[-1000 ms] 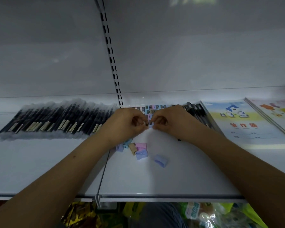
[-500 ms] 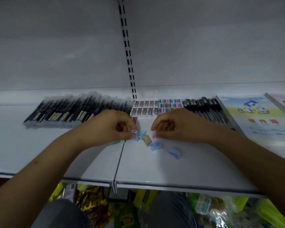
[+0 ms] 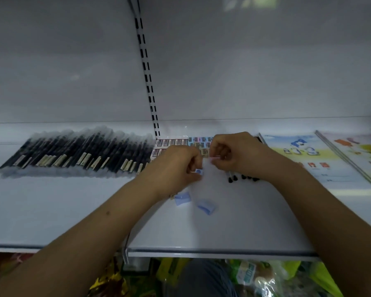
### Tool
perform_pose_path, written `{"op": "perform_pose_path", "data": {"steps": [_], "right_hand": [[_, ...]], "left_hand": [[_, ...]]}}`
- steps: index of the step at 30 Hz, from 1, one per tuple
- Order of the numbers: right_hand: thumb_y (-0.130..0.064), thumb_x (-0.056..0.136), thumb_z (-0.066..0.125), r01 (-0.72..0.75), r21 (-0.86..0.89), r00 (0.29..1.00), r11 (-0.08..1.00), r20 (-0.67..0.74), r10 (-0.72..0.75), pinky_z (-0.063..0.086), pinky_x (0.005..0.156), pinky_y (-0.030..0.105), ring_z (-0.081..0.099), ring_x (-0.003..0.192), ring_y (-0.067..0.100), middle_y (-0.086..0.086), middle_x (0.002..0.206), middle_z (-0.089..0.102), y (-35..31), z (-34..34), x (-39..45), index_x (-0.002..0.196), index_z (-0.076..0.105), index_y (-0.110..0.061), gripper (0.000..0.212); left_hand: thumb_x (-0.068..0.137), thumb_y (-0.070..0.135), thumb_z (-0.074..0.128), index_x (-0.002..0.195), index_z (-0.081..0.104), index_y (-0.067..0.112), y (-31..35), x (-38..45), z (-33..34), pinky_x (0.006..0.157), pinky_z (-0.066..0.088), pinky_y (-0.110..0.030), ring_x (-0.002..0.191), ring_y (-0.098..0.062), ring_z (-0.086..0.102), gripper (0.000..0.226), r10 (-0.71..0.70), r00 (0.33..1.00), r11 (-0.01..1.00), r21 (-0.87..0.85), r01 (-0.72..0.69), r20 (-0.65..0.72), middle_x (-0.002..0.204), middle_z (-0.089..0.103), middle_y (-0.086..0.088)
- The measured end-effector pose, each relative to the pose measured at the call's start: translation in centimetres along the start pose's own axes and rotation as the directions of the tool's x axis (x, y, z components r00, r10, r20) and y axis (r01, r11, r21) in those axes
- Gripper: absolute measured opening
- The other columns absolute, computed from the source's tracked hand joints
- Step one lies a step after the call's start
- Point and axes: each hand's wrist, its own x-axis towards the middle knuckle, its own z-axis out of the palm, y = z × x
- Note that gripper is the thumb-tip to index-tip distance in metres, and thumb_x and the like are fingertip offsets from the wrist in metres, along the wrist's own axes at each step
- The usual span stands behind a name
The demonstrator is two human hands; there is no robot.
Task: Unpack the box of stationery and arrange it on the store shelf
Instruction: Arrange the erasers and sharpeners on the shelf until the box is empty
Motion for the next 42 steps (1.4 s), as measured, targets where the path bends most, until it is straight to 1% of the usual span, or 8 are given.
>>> {"op": "perform_pose_path", "data": {"steps": [5,9,12,15,21,27,36,42], "right_hand": [[-0.027,0.083,0.074,0.026,-0.144,0.996,0.989,0.083,-0.014,0.052,0.075,0.018,0.062,0.080,0.000,-0.010,0.090,0.069,-0.1,-0.4,-0.2,0.095,0.072,-0.023,0.012],[-0.025,0.088,0.070,0.038,-0.180,0.995,0.983,0.097,-0.021,0.045,0.072,0.007,0.062,0.084,0.002,-0.008,0.099,0.070,-0.3,-0.7,-0.3,0.107,0.074,-0.022,0.020],[-0.026,0.086,0.073,0.034,-0.193,0.998,0.981,0.066,-0.021,0.048,0.075,0.018,0.061,0.084,0.002,-0.010,0.094,0.067,-0.1,-0.5,-0.2,0.100,0.074,-0.024,0.015],[-0.034,0.080,0.077,0.050,-0.210,0.996,0.976,0.081,-0.033,0.041,0.065,0.017,0.053,0.076,-0.002,-0.014,0.086,0.059,0.2,-0.1,-0.1,0.092,0.069,-0.027,0.016],[-0.036,0.074,0.083,0.073,-0.081,0.995,0.994,0.073,-0.067,0.047,0.070,0.018,0.058,0.079,0.004,-0.009,0.095,0.061,-0.4,0.6,0.3,0.102,0.066,-0.020,0.037],[-0.028,0.080,0.077,0.075,-0.126,0.996,0.989,0.066,-0.068,0.041,0.068,0.015,0.056,0.073,0.002,-0.013,0.083,0.056,-0.6,1.9,1.1,0.082,0.063,-0.024,0.015],[-0.030,0.081,0.076,0.096,-0.145,0.994,0.985,0.060,-0.088,0.036,0.061,0.010,0.050,0.070,0.000,-0.013,0.080,0.052,-0.4,1.4,0.6,0.081,0.065,-0.018,0.017],[-0.042,0.078,0.075,0.137,-0.121,0.990,0.983,0.032,-0.134,0.041,0.069,0.018,0.048,0.074,-0.010,-0.018,0.089,0.047,-0.3,2.2,0.9,0.097,0.060,-0.032,0.025]], "left_hand": [[0.078,0.028,0.082,0.092,0.070,0.024,-0.3,-0.6,-0.7,0.068,0.049,-0.014,0.073,0.000,0.059,0.019,0.029,0.998,0.999,-0.015,-0.028,0.059,0.086,0.064,0.010],[0.084,0.024,0.077,0.091,0.072,0.023,-0.4,-0.6,0.2,0.065,0.043,-0.006,0.071,0.003,0.057,0.009,0.022,1.000,1.000,-0.013,-0.022,0.003,0.084,0.065,0.009],[0.084,0.023,0.075,0.090,0.071,0.023,-0.2,0.1,1.1,0.069,0.047,-0.016,0.073,-0.004,0.057,0.007,0.044,0.998,0.999,-0.006,-0.045,-0.037,0.087,0.062,0.008],[0.083,0.027,0.077,0.094,0.070,0.022,-0.3,0.7,1.3,0.074,0.047,-0.025,0.079,-0.007,0.054,0.014,0.083,0.995,0.996,0.028,-0.081,-0.059,0.092,0.058,0.006],[0.080,0.033,0.080,0.101,0.072,0.023,-2.8,0.2,-0.6,0.072,0.049,-0.023,0.078,-0.005,0.055,0.025,0.064,0.991,0.997,0.043,-0.060,-0.116,0.093,0.056,0.009],[0.086,0.023,0.075,0.112,0.072,0.019,-3.0,0.5,0.1,0.080,0.050,-0.020,0.083,-0.006,0.058,0.026,0.099,0.994,0.994,0.055,-0.096,-0.056,0.098,0.060,0.007],[0.087,0.020,0.074,0.100,0.073,0.020,-3.5,1.1,0.8,0.072,0.037,-0.003,0.082,-0.005,0.054,0.014,0.069,0.994,0.997,0.044,-0.065,-0.087,0.097,0.059,0.007],[0.084,0.028,0.076,0.091,0.069,0.019,-3.4,1.6,1.0,0.072,0.044,-0.023,0.079,-0.010,0.054,0.013,0.088,0.991,0.995,0.048,-0.083,-0.096,0.091,0.056,0.005]]}}
